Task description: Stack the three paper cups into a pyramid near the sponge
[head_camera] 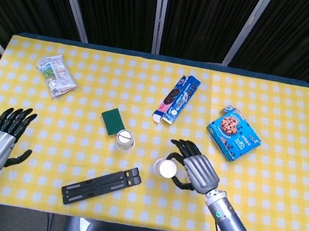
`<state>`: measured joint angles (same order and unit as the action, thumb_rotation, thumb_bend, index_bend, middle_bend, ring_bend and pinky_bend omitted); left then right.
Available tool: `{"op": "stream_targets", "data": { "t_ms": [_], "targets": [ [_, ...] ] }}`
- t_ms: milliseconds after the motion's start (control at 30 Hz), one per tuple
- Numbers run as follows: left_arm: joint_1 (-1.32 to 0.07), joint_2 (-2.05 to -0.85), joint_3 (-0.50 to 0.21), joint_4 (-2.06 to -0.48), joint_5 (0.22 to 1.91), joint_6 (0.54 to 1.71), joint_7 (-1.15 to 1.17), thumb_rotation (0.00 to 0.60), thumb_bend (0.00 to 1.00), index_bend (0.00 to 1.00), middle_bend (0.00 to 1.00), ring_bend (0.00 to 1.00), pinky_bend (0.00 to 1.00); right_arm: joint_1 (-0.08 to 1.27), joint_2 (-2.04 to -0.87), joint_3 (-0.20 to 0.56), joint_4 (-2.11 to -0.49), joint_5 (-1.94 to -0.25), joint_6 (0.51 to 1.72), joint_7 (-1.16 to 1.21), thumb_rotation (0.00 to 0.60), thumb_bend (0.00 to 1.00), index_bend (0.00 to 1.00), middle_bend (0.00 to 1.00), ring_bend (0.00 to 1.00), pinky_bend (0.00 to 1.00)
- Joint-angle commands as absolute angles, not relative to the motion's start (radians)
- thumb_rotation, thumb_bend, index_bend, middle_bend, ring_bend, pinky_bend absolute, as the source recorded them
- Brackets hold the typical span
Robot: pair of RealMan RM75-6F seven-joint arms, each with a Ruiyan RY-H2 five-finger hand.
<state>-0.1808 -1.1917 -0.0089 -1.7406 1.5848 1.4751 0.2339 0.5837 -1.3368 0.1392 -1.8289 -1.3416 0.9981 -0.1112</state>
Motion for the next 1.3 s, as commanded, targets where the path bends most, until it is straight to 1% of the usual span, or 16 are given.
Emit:
{"op": "stream_targets", "data": {
  "t_ms": [33,333,867,1300],
  "targets": [
    [-0.18,-1.19,-0.01,-1.74,1.585,1.473,0.23,0.6,0.28,0.0,0.0,0.0,0.0,0.623,-1.39,0.179,-1.779,-1.273,0.968,-0.141,0.6,0.3,0.4,0.06,0.0,0.0],
    [-0.184,-1.187,-0.013,-1.737,1.578,1.46,0.219,0.6,0.28,0.0,0.0,0.0,0.0,0.675,-1.491,0.217,-1.688,-1.188,0.951,-0.169,0.6,0.3,0.4,0.06,0.0,0.0],
    [-0.185,-1.177,-0.021,-1.734,1.563,1.448,0.194,0.6,0.28,0.0,0.0,0.0,0.0,0.728,-1.632,0.229,-1.543,-1.088,0.941,-0.218,0.6,0.3,0.4,0.06,0.0,0.0],
    [-0.189,-1.172,-0.023,-1.732,1.555,1.434,0.184,0.6,0.28,0.0,0.0,0.0,0.0,0.752,-1.704,0.235,-1.462,-1.053,0.936,-0.228,0.6,0.29,0.4,0.06,0.0,0.0]
  ]
}}
